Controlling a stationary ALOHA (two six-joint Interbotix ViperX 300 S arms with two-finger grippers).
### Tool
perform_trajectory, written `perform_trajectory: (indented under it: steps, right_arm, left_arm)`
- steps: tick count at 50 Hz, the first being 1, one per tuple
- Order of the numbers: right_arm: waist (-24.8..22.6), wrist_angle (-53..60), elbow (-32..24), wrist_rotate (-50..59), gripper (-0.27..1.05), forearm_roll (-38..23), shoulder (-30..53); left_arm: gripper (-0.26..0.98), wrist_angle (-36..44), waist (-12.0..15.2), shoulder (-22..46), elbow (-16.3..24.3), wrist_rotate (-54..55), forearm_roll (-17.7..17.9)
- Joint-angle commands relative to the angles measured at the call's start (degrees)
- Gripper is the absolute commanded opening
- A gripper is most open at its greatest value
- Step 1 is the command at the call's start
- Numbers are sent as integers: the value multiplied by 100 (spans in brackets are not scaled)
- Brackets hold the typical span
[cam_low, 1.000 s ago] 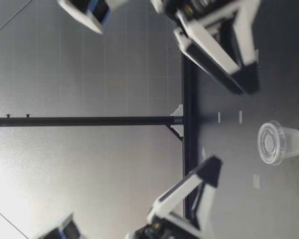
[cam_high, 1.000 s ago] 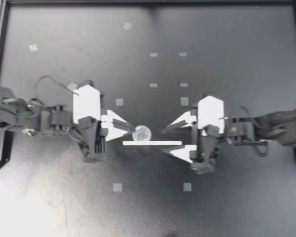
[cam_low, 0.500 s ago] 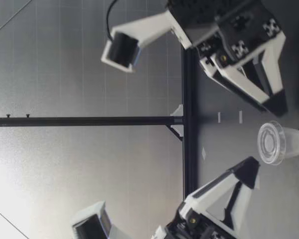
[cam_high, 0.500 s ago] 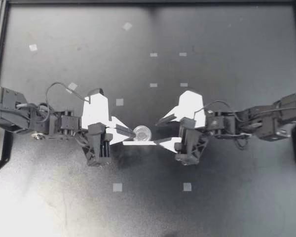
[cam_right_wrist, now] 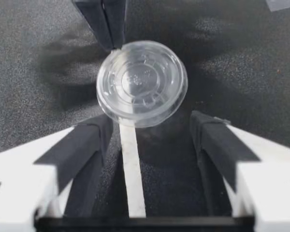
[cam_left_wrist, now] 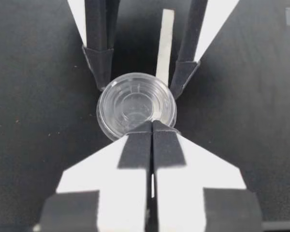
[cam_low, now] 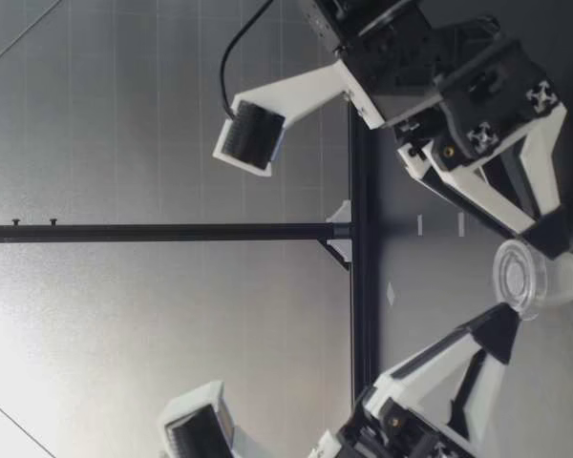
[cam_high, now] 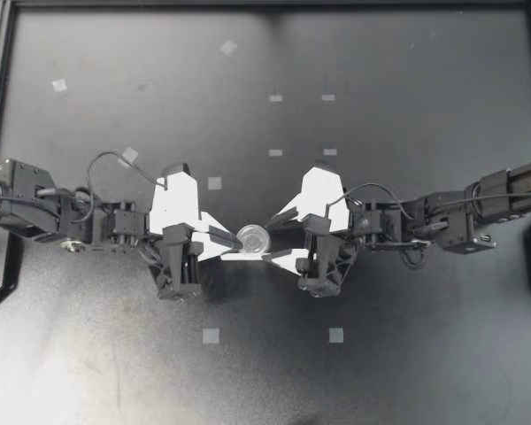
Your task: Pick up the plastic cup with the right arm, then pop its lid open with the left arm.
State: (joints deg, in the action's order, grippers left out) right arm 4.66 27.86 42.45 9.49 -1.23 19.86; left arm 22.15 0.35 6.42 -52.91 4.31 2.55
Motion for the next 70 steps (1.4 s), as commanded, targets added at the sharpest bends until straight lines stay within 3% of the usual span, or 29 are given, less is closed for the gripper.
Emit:
perform_trajectory:
  steps: [1,31,55,62,70]
  right_arm:
    - [0,18,-114,9,65,0,-53]
    - [-53,9,-264,-9,65,-26,18]
    - [-53,-650,-562,-211,63,-563,62]
    - [-53,-817,-580,-246,54,-563,62]
    - [-53,-853,-580,-237,36,-563,62]
  left_arm:
    - [-12,88,-9,-44,97,-9,0]
    - [-12,185,0,185,97,26,0]
    - [-12,176,-9,185,53,44,9]
    - [-12,185,-9,193,53,53,9]
    - [-12,149,-9,167,53,70,9]
